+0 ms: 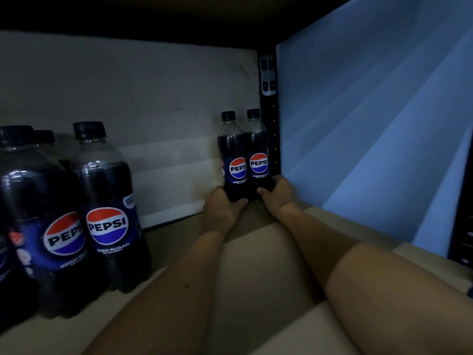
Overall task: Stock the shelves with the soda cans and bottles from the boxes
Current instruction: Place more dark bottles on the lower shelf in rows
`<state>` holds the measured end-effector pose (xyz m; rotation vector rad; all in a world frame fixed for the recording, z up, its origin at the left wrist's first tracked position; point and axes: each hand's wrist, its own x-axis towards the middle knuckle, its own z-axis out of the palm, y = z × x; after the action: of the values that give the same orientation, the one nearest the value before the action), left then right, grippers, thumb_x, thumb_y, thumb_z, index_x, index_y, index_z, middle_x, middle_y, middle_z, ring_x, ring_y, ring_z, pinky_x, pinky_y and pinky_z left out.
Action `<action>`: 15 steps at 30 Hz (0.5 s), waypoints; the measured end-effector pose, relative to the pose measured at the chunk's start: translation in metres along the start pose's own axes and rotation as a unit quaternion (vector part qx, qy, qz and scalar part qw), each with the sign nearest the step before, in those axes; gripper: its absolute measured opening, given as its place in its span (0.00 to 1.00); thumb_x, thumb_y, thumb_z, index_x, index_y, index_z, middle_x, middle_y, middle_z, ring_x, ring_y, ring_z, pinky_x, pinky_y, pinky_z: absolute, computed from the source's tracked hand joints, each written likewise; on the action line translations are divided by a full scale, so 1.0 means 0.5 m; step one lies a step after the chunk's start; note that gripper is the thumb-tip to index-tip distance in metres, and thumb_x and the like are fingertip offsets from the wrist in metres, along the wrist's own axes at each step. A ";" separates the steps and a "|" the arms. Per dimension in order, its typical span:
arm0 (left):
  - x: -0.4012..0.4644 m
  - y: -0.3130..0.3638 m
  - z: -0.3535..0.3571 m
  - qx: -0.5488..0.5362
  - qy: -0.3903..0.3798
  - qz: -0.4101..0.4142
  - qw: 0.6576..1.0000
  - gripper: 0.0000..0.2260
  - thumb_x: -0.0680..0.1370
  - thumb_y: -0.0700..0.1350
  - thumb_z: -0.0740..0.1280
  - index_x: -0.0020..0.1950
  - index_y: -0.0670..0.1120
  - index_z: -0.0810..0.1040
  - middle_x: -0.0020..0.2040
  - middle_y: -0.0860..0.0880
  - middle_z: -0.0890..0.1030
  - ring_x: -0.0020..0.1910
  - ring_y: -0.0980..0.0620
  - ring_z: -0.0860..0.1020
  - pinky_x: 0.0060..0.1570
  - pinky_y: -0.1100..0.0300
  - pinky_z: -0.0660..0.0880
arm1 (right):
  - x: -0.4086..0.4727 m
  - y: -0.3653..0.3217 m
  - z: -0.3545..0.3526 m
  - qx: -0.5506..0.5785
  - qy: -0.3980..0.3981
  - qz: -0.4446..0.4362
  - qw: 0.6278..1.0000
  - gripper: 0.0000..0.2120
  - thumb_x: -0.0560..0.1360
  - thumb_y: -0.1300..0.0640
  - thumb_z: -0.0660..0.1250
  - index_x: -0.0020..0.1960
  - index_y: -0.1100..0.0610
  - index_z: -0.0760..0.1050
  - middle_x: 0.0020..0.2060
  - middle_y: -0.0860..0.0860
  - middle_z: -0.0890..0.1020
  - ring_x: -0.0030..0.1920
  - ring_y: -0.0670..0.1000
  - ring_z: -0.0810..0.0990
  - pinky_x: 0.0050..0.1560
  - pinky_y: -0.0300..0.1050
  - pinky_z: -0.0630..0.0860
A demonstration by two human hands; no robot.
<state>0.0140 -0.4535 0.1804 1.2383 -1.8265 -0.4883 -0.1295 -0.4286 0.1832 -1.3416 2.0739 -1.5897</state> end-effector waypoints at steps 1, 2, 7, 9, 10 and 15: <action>-0.008 0.002 -0.005 0.007 -0.006 -0.006 1.000 0.25 0.72 0.50 0.75 0.65 0.42 0.74 0.60 0.43 0.80 0.58 0.44 0.78 0.52 0.56 0.75 | -0.008 -0.001 -0.006 -0.005 0.000 0.009 1.000 0.21 0.77 0.57 0.70 0.67 0.62 0.71 0.61 0.58 0.79 0.63 0.59 0.77 0.64 0.46 0.71; -0.017 0.002 -0.010 0.016 -0.014 -0.014 1.000 0.24 0.73 0.51 0.75 0.64 0.42 0.74 0.60 0.43 0.80 0.57 0.44 0.78 0.52 0.56 0.75 | -0.018 -0.002 -0.013 -0.008 -0.003 0.017 1.000 0.21 0.77 0.57 0.70 0.67 0.62 0.71 0.61 0.59 0.79 0.63 0.59 0.77 0.64 0.47 0.71; -0.081 0.010 -0.049 0.057 -0.054 -0.068 0.995 0.21 0.77 0.48 0.68 0.67 0.41 0.72 0.65 0.41 0.76 0.62 0.43 0.75 0.53 0.58 0.71 | -0.097 -0.006 -0.050 -0.058 -0.018 0.004 0.998 0.17 0.77 0.58 0.68 0.64 0.62 0.75 0.60 0.59 0.80 0.62 0.58 0.77 0.63 0.46 0.72; -0.116 0.007 -0.074 0.064 -0.077 -0.075 0.992 0.21 0.77 0.46 0.68 0.68 0.43 0.72 0.66 0.42 0.75 0.63 0.44 0.74 0.55 0.59 0.70 | -0.134 -0.010 -0.062 -0.097 -0.033 -0.003 0.995 0.15 0.76 0.58 0.68 0.62 0.60 0.76 0.59 0.58 0.80 0.61 0.58 0.77 0.61 0.47 0.73; -0.135 0.005 -0.087 0.066 -0.088 -0.076 0.991 0.22 0.76 0.47 0.69 0.69 0.44 0.71 0.67 0.43 0.74 0.64 0.44 0.73 0.58 0.59 0.69 | -0.152 -0.012 -0.068 -0.124 -0.040 -0.002 0.992 0.14 0.76 0.57 0.68 0.60 0.60 0.76 0.57 0.58 0.80 0.60 0.59 0.77 0.59 0.48 0.73; -0.244 0.005 -0.171 0.095 -0.118 -0.059 0.987 0.19 0.74 0.51 0.68 0.62 0.46 0.77 0.61 0.45 0.79 0.60 0.46 0.77 0.59 0.57 0.73 | -0.254 -0.036 -0.096 -0.168 -0.087 0.003 0.982 0.12 0.76 0.49 0.68 0.55 0.55 0.75 0.56 0.54 0.80 0.60 0.57 0.77 0.58 0.46 0.71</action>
<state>0.0999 -0.3321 0.1777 1.4750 -2.0451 -0.5569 -0.0786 -0.3019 0.1738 -1.5135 2.3032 -1.1043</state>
